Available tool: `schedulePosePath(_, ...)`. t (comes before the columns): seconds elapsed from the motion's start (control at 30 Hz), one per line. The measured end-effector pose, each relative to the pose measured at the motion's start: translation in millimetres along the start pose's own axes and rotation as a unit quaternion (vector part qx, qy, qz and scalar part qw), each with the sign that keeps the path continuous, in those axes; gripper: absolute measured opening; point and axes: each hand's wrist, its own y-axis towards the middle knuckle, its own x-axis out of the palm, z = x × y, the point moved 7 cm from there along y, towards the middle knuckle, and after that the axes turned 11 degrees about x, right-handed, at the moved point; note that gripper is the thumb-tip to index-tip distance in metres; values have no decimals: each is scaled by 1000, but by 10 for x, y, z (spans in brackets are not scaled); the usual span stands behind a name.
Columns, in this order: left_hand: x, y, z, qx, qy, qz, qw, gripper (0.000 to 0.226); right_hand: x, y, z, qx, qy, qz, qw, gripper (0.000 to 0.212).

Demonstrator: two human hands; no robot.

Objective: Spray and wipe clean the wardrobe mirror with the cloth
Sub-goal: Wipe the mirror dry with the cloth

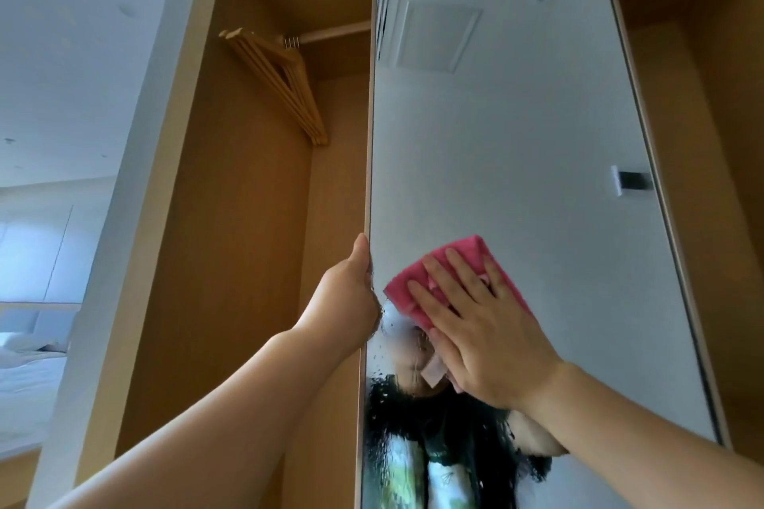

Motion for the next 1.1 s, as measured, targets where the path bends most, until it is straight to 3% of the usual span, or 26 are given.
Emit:
schedulePosePath(0.37, 1, -1, 9, 3, 56, -23, 998, 73, -72, 156, 61, -40, -13, -22, 999, 55)
schedulePosePath(0.53, 4, -1, -15, -1, 39, -20, 999, 72, -124, 635, 150, 36, -7, -47, 998, 59)
schedulePosePath(0.77, -6, 1, -41, -4, 53, -21, 998, 70, -202, 1449, 275, 120, -4, 3, 993, 55)
schedulePosePath(1.1, -36, -53, -2, 1, 5, -15, 1000, 72, -44, 913, 34, 112, -14, 11, 994, 57)
